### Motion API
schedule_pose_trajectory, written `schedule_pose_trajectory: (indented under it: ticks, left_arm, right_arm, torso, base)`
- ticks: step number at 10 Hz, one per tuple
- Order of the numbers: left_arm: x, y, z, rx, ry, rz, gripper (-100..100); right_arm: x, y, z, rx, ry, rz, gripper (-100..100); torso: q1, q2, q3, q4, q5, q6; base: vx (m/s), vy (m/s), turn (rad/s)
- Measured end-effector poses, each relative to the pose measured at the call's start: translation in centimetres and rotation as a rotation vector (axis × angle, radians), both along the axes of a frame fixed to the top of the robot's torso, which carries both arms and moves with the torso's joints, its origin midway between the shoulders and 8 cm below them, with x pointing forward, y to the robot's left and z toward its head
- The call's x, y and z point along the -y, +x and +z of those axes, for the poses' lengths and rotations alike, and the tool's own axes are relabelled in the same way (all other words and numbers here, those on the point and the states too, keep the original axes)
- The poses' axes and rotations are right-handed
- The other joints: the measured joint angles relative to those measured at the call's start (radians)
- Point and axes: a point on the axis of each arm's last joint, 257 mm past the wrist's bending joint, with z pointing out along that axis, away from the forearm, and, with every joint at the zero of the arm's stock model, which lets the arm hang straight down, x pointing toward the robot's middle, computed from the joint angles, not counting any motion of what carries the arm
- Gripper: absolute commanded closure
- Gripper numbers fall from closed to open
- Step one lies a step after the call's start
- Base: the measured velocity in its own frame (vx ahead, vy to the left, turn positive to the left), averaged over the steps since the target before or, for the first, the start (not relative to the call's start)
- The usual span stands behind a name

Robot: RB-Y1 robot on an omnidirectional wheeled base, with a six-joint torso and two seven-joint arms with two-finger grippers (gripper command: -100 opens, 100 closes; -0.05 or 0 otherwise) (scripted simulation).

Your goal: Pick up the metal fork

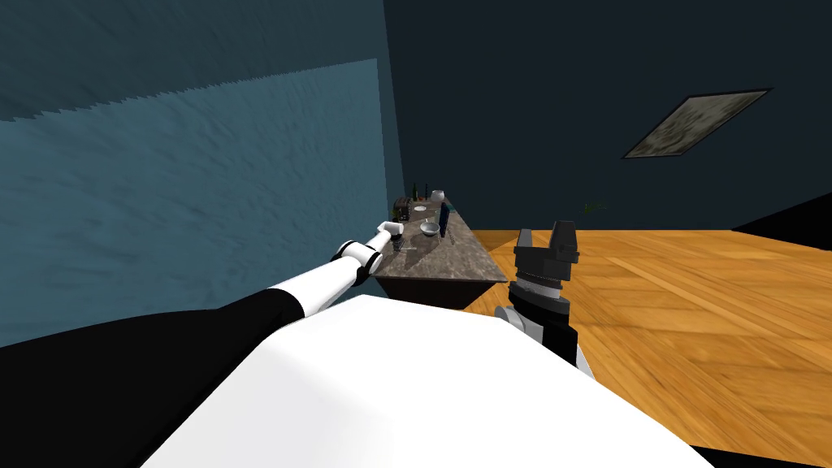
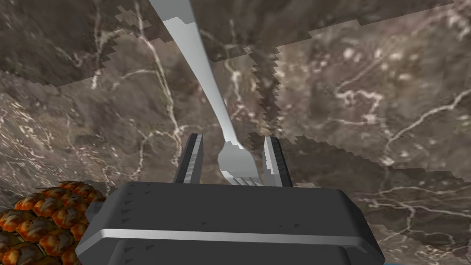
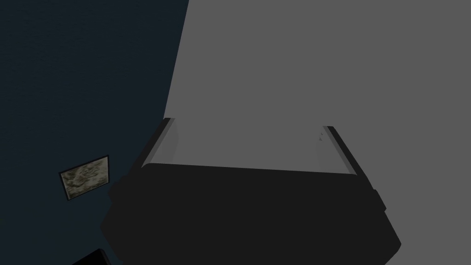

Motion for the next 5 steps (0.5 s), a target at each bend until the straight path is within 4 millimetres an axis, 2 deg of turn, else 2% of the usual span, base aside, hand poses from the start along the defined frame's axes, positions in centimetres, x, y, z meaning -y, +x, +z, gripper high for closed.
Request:
schedule_pose_trajectory:
  ticks: [1, 2, 4, 5]
  left_arm:
    - [0.0, 0.0, 0.0, 0.000, 0.000, 0.000, 0]
    - [0.0, 0.0, 0.0, 0.001, 0.000, 0.000, 100]
    - [0.0, 0.4, 1.6, 0.004, 0.000, -0.008, 100]
    - [0.0, 0.4, 1.7, 0.002, 0.001, -0.009, 0]
  right_arm:
    - [0.0, 0.0, 0.0, 0.000, 0.000, 0.000, 0]
    - [0.0, 0.0, 0.0, 0.000, 0.000, 0.000, 0]
    - [0.0, 0.0, 0.0, 0.000, 0.000, 0.000, 0]
    - [0.0, 0.0, 0.0, 0.000, 0.000, 0.000, 0]
  torso:
    - [0.000, 0.000, 0.000, 0.000, 0.000, 0.000]
    - [0.000, 0.000, 0.000, 0.000, 0.000, 0.000]
    - [0.000, 0.004, 0.002, 0.001, 0.000, 0.000]
    - [0.000, 0.003, 0.002, 0.001, 0.000, 0.000]
  base:
    - [0.000, 0.000, 0.000]
    - [-0.032, -0.005, 0.034]
    - [-0.035, -0.004, 0.016]
    - [0.000, 0.000, 0.000]
